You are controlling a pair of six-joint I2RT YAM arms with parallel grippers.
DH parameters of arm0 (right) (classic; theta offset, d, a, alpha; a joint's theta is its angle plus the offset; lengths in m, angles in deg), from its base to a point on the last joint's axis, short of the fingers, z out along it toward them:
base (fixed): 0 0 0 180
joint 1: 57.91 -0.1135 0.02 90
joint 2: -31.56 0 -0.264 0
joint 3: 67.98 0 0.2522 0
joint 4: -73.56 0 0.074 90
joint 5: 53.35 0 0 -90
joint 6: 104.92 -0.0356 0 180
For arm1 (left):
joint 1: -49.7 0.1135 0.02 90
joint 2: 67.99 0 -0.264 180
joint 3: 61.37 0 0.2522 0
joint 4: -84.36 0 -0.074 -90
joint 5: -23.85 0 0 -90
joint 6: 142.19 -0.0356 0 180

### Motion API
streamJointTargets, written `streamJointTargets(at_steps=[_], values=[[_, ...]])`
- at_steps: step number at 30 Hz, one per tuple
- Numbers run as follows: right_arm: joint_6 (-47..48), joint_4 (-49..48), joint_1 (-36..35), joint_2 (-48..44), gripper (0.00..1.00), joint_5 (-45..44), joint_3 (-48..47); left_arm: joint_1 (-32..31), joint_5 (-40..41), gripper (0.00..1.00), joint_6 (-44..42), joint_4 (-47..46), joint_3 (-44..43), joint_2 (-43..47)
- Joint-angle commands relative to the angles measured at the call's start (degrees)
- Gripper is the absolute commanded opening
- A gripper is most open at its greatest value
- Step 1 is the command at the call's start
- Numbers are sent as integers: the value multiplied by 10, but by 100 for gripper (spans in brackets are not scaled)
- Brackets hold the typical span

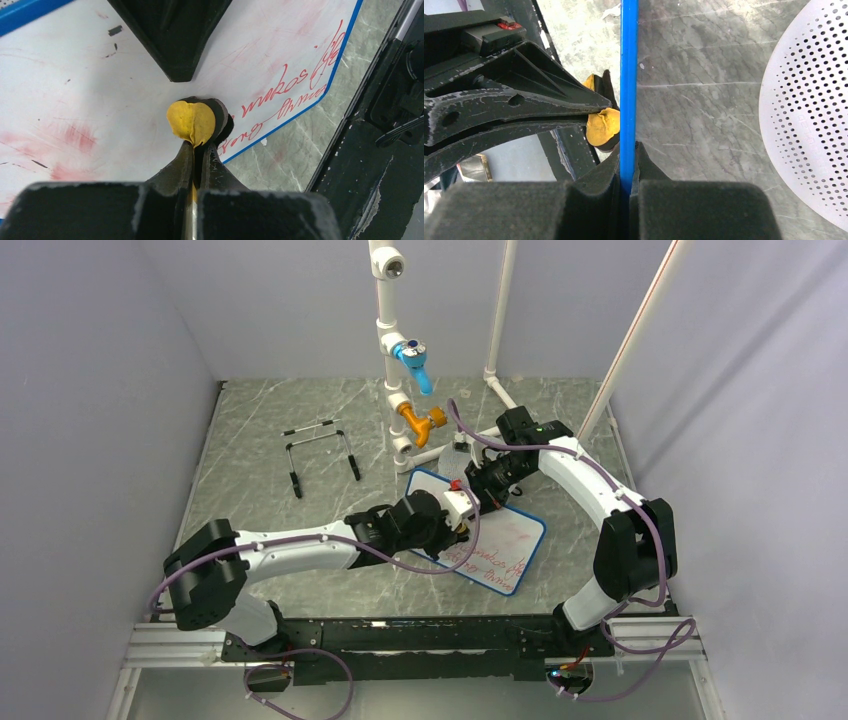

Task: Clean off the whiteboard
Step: Erase the whiteboard at the center of the board.

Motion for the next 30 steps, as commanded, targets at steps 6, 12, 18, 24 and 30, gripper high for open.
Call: streamJointTargets(at_steps=[6,12,18,24,30], values=[[52,-16,-12,-12,0,56,-3,10,-2,0,6,-47,18,10],[52,-17,-12,-11,0,56,-2,-4,-9,0,37,-52,67,3],[51,-17,-12,-10,0,57,-2,-10,-9,0,62,-52,100,-14],[52,-16,-12,-11,0,57,-2,-12,-9,0,66,-48,106,-25],[52,-17,-12,-11,0,57,-2,-11,-3,0,41,-40,65,-19]])
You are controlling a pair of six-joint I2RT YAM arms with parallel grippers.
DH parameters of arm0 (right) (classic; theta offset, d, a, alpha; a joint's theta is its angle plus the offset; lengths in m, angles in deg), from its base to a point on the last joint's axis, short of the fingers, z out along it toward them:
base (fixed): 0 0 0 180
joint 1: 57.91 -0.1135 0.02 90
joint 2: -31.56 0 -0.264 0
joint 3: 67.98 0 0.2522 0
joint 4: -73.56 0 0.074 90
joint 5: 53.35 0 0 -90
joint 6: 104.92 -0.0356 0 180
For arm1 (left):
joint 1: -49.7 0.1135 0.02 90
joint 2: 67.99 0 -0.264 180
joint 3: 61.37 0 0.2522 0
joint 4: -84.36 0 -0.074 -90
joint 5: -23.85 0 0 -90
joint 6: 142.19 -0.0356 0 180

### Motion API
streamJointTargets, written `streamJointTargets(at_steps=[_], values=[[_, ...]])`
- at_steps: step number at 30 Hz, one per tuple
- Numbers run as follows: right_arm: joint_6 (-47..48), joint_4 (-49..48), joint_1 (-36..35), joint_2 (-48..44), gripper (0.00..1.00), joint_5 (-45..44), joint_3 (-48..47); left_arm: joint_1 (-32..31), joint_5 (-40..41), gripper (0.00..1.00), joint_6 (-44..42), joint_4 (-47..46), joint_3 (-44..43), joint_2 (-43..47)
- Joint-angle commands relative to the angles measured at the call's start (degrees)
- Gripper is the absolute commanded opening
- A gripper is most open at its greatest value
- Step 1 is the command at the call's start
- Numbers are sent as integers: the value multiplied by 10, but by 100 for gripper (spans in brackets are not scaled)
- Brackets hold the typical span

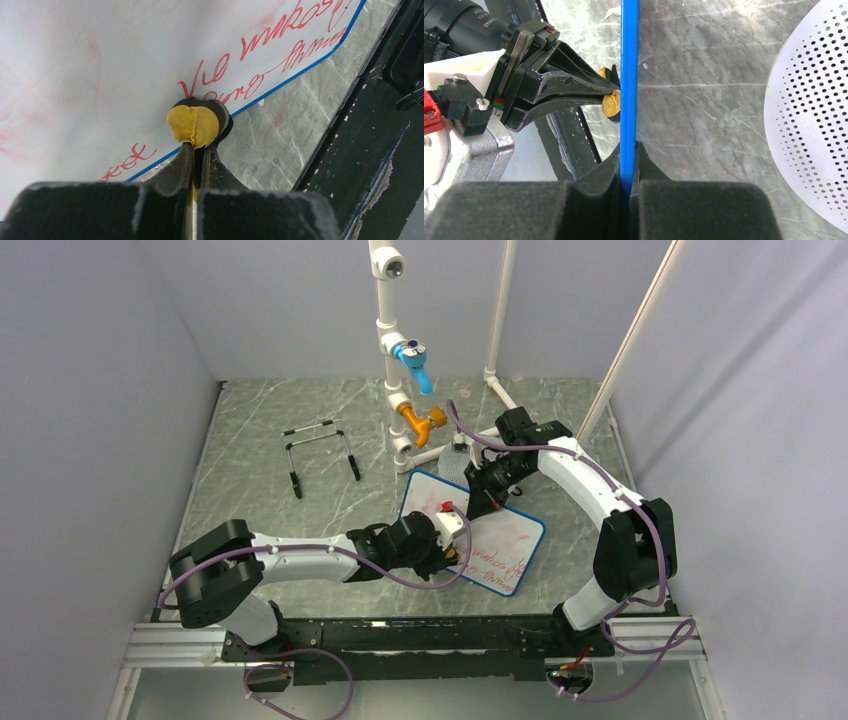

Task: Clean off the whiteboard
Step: Erase the whiteboard at the center of the board.

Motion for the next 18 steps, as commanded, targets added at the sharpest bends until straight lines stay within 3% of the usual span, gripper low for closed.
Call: streamJointTargets(at_steps=[1,10,18], values=[[44,-22,-10,-10,0,51,-2,4,15,0,-17,20,-47,-8],[46,-20,-10,-12,0,50,-2,22,18,0,-58,55,-174,-22],[46,-20,-10,-13,0,49,-2,29,10,0,-58,44,-166,9]])
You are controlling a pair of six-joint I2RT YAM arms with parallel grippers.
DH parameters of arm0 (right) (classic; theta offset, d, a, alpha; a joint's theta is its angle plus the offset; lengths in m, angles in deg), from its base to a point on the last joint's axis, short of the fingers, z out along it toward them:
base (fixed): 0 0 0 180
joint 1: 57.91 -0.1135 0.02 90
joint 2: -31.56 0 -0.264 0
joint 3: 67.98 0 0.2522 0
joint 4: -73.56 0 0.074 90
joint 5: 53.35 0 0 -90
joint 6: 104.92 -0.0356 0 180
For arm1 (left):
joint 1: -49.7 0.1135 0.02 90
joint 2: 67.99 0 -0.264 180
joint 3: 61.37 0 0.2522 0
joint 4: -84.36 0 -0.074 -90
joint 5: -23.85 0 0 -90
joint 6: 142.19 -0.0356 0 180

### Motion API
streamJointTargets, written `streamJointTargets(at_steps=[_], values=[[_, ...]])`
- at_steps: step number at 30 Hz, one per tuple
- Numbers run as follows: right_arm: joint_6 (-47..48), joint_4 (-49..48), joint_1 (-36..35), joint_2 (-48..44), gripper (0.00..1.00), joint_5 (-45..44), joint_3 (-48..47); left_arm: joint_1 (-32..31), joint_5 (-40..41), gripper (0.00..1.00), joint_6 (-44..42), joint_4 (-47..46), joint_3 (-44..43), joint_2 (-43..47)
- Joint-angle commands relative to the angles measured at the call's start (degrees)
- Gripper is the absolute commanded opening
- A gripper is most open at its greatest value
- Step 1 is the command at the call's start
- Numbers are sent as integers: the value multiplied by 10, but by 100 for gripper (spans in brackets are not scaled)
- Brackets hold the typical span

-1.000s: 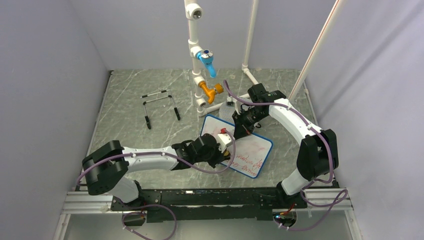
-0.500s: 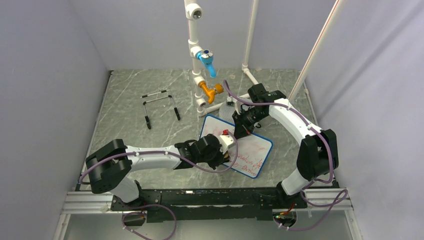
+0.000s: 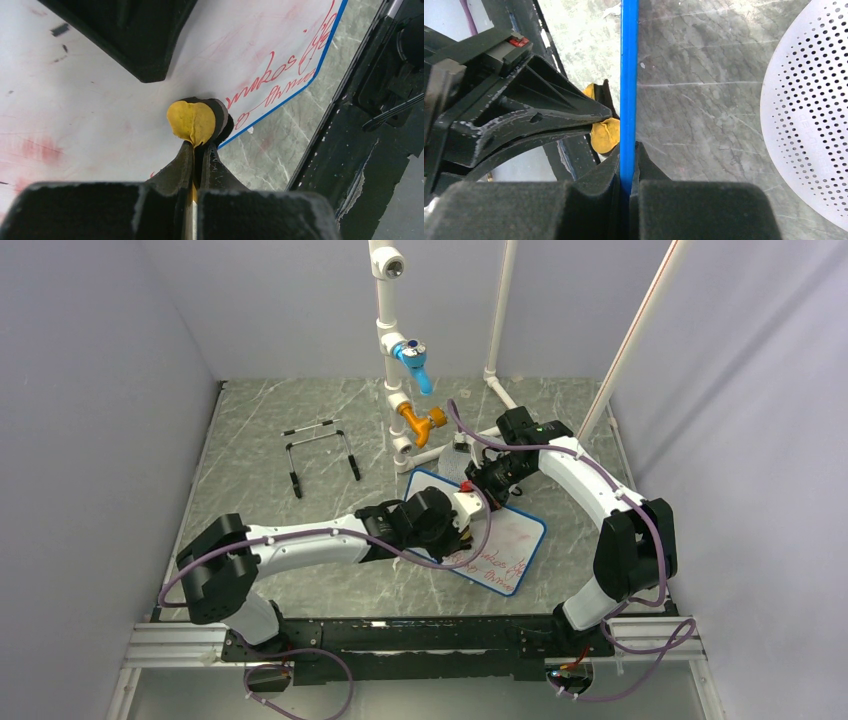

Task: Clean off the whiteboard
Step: Erase the whiteboard at the center of the board.

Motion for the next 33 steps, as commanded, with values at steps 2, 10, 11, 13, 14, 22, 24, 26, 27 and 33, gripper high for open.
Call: streamJointTargets(at_steps=[2,10,11,13,14,22,24,26,27,33], values=[[48,-20,-13,-13,0,52,-3,21,25,0,-12,-92,1,42],[47,-21,-12,-10,0,53,-2,22,-20,0,17,-108,85,53],[47,-20,-12,-10,0,53,-2,22,-23,0,23,-111,97,54],[47,-20,-13,-9,0,53,-2,21,-27,0,33,-120,122,53],[47,-21,-12,-9,0,53,-2,21,-29,0,37,-122,131,53],[46,-21,-12,-8,0,54,-1,8,-47,0,43,-110,137,30],[46,-21,-12,-8,0,53,-1,8,-48,0,39,-108,125,20],[47,-21,-13,-8,0,54,-2,8,-51,0,33,-104,105,5],[46,-21,-13,-9,0,54,-2,8,-51,0,29,-101,92,1],[47,-20,-12,-10,0,53,-2,18,-21,0,14,-82,10,-31]])
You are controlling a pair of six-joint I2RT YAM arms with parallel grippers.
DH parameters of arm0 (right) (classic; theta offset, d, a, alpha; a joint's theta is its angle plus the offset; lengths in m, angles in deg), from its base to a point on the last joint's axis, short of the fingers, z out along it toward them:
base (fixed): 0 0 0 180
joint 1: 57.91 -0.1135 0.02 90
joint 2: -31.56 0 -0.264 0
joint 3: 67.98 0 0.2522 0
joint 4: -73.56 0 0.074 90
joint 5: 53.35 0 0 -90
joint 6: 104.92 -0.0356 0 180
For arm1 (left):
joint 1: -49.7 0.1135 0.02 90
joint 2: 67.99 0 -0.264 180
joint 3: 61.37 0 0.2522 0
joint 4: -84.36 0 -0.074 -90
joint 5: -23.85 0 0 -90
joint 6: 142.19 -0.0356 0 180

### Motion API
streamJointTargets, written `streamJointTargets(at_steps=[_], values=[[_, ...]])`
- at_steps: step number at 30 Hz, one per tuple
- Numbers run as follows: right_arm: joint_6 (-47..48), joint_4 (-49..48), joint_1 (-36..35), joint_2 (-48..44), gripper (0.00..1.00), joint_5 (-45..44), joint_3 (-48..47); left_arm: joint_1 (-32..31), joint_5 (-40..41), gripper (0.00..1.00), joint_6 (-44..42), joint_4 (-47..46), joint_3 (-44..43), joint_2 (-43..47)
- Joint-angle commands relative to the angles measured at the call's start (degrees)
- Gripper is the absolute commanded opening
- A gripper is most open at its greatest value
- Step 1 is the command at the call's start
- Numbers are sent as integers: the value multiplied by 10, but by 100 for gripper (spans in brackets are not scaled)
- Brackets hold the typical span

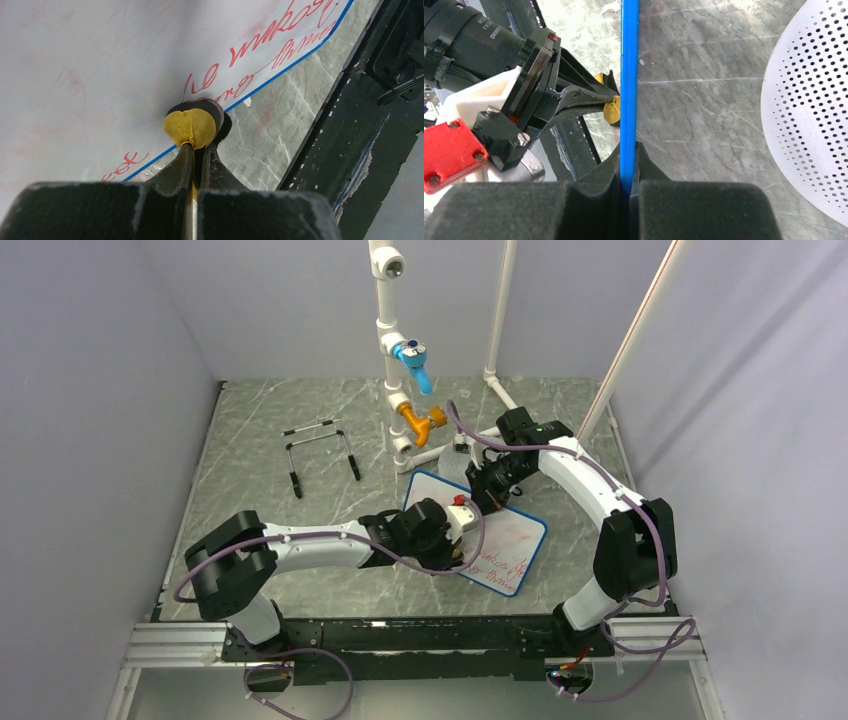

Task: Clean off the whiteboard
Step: Erase the whiteboard at the center of the board.

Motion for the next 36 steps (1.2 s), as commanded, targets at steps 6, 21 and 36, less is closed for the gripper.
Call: streamJointTargets(at_steps=[6,21,36], values=[[46,-24,-10,-11,0,58,-2,18,35,0,-32,-34,-122,-8],[45,-28,-10,-12,0,53,-2,25,-7,0,-29,-100,-34,86],[45,-29,-10,-8,0,55,-2,-44,30,0,-12,-161,121,72]])
